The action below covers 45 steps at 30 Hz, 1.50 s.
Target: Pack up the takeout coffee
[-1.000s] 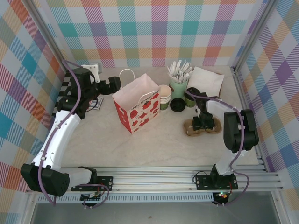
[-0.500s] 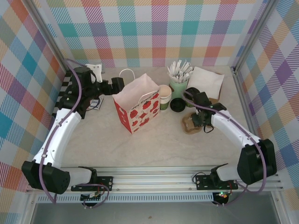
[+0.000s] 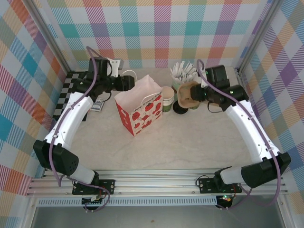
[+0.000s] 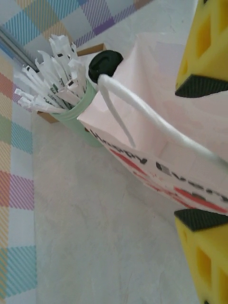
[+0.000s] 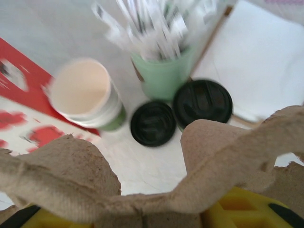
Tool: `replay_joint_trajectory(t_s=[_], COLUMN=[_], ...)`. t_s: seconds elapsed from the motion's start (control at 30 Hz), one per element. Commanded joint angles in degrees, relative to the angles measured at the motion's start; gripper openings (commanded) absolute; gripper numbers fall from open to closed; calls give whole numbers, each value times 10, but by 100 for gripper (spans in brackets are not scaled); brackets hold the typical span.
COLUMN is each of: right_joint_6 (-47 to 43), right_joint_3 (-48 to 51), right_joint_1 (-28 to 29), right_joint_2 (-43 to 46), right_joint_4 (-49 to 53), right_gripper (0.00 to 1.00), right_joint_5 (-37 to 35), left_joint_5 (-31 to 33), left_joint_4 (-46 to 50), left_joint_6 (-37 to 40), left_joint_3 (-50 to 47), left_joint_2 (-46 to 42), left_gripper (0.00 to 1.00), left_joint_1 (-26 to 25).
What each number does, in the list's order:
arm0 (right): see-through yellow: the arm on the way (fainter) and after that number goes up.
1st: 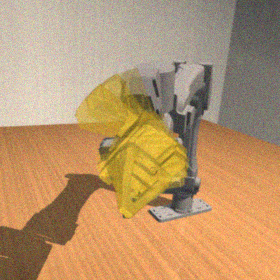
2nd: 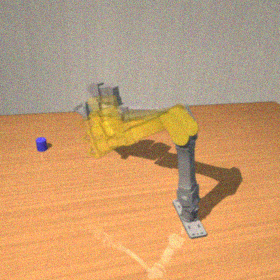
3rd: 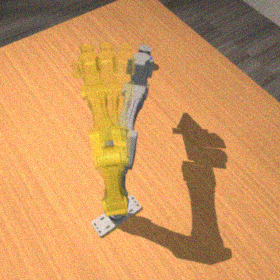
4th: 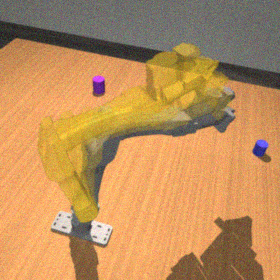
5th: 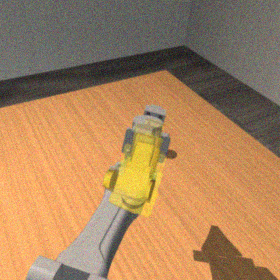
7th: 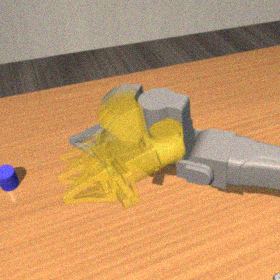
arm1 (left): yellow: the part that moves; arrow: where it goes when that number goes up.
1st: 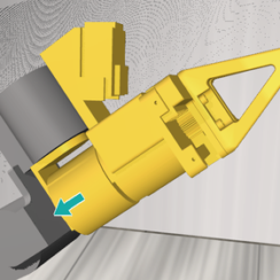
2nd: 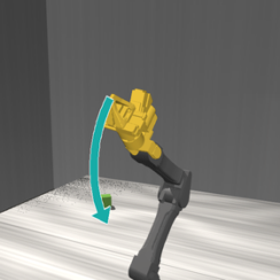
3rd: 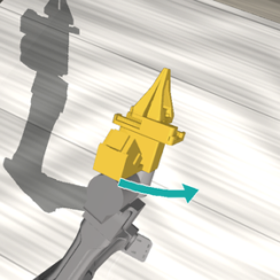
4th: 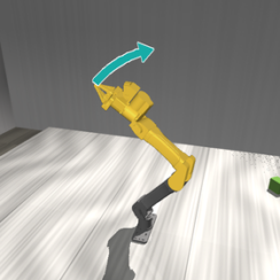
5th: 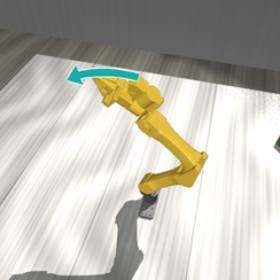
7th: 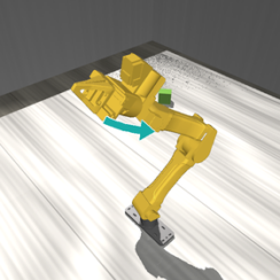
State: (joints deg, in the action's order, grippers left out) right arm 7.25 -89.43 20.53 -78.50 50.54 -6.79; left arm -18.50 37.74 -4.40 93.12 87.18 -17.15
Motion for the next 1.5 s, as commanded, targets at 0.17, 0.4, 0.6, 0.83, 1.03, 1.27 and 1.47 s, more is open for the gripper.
replay_joint_trajectory(t_s=[0.17,0.4,0.6,0.83,1.03,1.27,1.47], right_joint_6=[31,62,100,116,123,97,94], right_joint_3=[-214,-381,-481,-478,-436,-407,-381], right_joint_1=[11,36,69,85,95,96,101], right_joint_2=[-113,-248,-342,-382,-379,-373,-355], right_joint_4=[42,37,38,30,21,57,107], right_gripper=[43,42,42,42,43,43,43], right_joint_5=[233,413,536,570,591,556,500], left_joint_5=[-16,-92,-94,-94,-94,-96,-94], left_joint_4=[25,29,28,28,26,23,12], left_joint_6=[33,71,72,63,55,51,18], left_joint_3=[36,43,48,44,38,35,35], left_joint_2=[10,22,26,19,17,9,1], left_gripper=[28,0,0,0,0,0,0], left_joint_1=[-16,-16,-12,0,8,15,15])
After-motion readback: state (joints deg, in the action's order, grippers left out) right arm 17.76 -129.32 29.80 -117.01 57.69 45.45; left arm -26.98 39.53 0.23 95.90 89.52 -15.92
